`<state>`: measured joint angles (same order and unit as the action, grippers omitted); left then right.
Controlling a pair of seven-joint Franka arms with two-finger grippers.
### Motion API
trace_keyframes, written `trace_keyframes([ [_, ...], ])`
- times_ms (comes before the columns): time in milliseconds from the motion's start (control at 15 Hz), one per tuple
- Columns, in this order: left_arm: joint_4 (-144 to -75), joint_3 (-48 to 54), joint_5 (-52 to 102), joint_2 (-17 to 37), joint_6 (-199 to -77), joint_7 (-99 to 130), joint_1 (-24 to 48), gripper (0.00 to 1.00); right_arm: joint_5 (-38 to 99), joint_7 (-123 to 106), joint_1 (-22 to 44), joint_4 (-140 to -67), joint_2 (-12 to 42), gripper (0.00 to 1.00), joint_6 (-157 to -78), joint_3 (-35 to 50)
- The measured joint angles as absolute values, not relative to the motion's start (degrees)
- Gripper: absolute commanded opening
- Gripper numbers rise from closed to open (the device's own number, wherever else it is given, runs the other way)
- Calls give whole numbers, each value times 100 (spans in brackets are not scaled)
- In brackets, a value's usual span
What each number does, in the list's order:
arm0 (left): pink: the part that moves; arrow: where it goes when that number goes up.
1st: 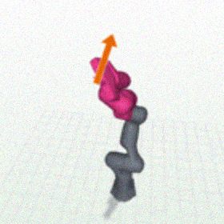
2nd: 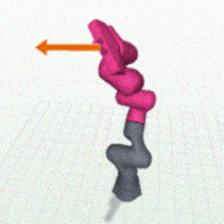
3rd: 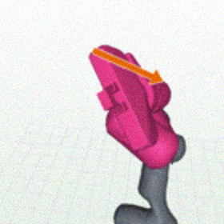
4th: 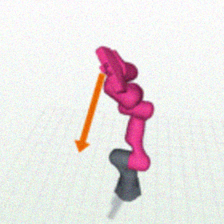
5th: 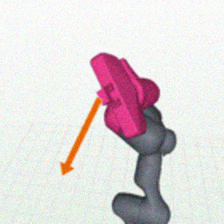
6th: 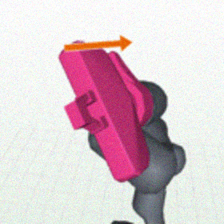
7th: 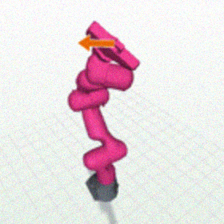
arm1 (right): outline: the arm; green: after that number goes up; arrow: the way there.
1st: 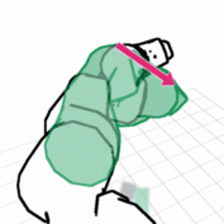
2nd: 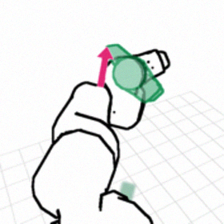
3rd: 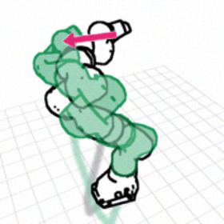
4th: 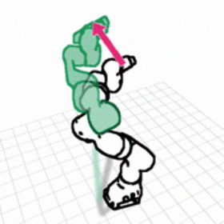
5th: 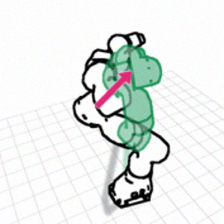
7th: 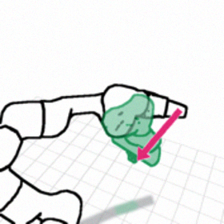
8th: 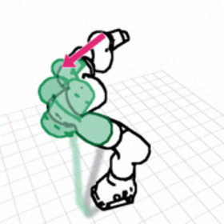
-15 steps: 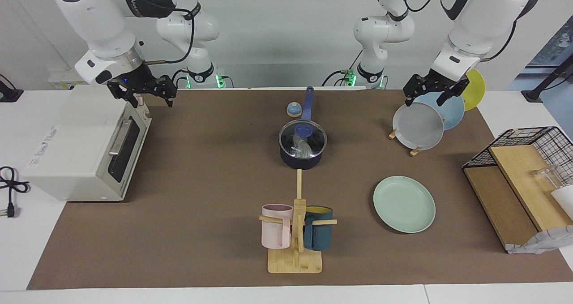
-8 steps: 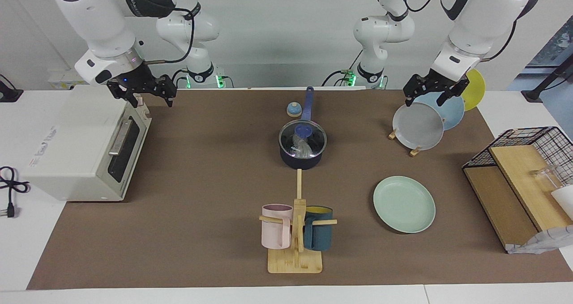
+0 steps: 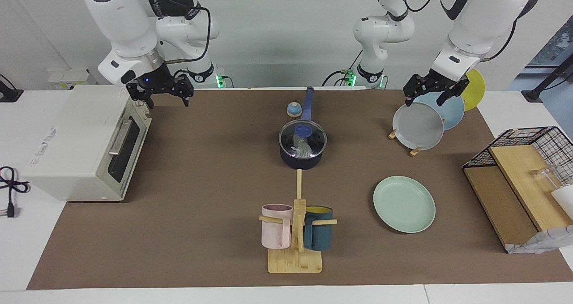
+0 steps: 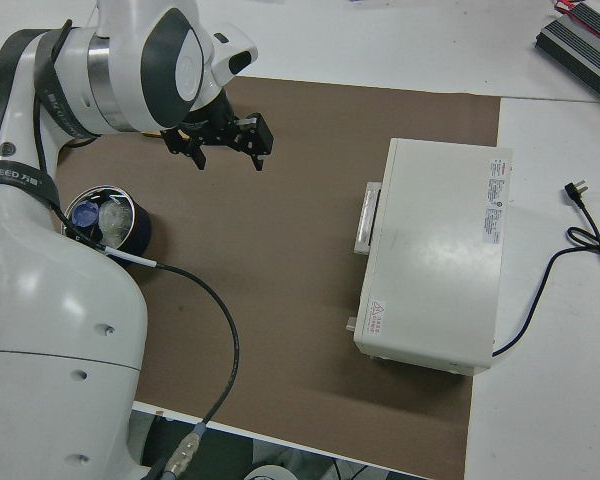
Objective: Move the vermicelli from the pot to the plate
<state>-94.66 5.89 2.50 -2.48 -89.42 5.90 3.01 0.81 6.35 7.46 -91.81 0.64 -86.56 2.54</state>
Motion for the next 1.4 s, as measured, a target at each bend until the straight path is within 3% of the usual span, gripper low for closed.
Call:
trace_keyframes([
  [200,-9466,589,250,-248,-8942,590,301,100,292,1966,1655,-8795,493,100,-8793,294],
  [467,-9466,589,250,-248,-8942,590,301,100,149,3700,3020,-8138,1702,100,-9465,320],
  [800,-9466,589,250,-248,-8942,590,301,100,67,4526,3449,-7985,2226,100,-9808,318],
  [1400,-9466,589,250,-248,-8942,590,301,100,29,4811,3820,-8152,2388,100,-10284,320],
])
